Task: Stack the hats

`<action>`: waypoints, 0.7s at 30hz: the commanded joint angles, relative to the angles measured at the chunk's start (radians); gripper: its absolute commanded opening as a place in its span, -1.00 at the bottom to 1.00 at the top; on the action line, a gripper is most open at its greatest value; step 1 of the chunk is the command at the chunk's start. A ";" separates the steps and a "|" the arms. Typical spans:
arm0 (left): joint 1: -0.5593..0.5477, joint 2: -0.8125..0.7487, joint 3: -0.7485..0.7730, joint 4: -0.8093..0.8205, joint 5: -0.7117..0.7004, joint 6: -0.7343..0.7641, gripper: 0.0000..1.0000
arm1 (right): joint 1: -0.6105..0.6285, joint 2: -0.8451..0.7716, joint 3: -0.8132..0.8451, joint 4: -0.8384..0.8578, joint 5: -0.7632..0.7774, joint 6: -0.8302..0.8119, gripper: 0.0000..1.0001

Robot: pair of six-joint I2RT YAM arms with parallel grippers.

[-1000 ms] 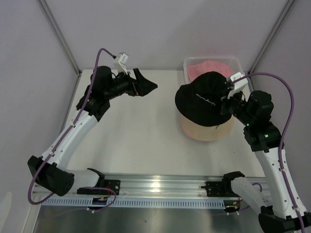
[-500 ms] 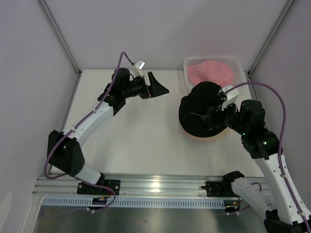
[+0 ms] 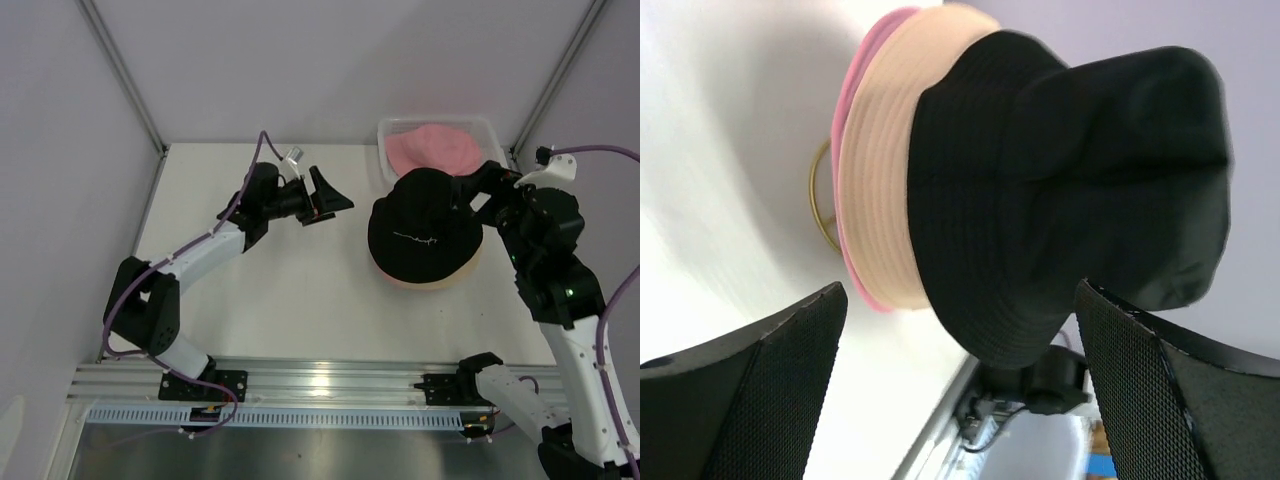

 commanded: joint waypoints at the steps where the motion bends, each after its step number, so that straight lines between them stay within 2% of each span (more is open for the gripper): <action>1: -0.009 -0.037 -0.064 0.157 -0.023 -0.194 0.95 | -0.165 0.089 -0.080 0.044 0.111 0.230 0.99; 2: -0.010 -0.044 -0.106 0.183 -0.028 -0.219 0.95 | -0.230 0.084 -0.119 0.107 -0.018 0.257 0.99; 3: -0.013 -0.054 -0.122 0.228 -0.034 -0.242 0.93 | -0.291 0.067 -0.158 0.141 -0.085 0.287 0.99; 4: -0.021 -0.064 -0.134 0.246 -0.038 -0.279 0.93 | -0.433 0.058 -0.200 0.169 -0.140 0.310 0.99; 7: -0.046 -0.088 -0.189 0.315 -0.045 -0.319 0.92 | -0.600 0.061 -0.326 0.244 -0.425 0.336 0.99; 8: -0.050 -0.091 -0.206 0.326 -0.039 -0.325 0.92 | -0.690 0.067 -0.366 0.264 -0.481 0.339 0.99; 12: -0.078 -0.094 -0.258 0.427 -0.039 -0.397 0.88 | -0.792 0.070 -0.503 0.371 -0.628 0.385 0.99; 16: -0.113 -0.064 -0.262 0.507 -0.043 -0.442 0.84 | -0.800 0.067 -0.620 0.547 -0.749 0.483 0.95; 21: -0.129 -0.022 -0.259 0.538 -0.061 -0.460 0.81 | -0.800 0.098 -0.677 0.650 -0.823 0.560 0.89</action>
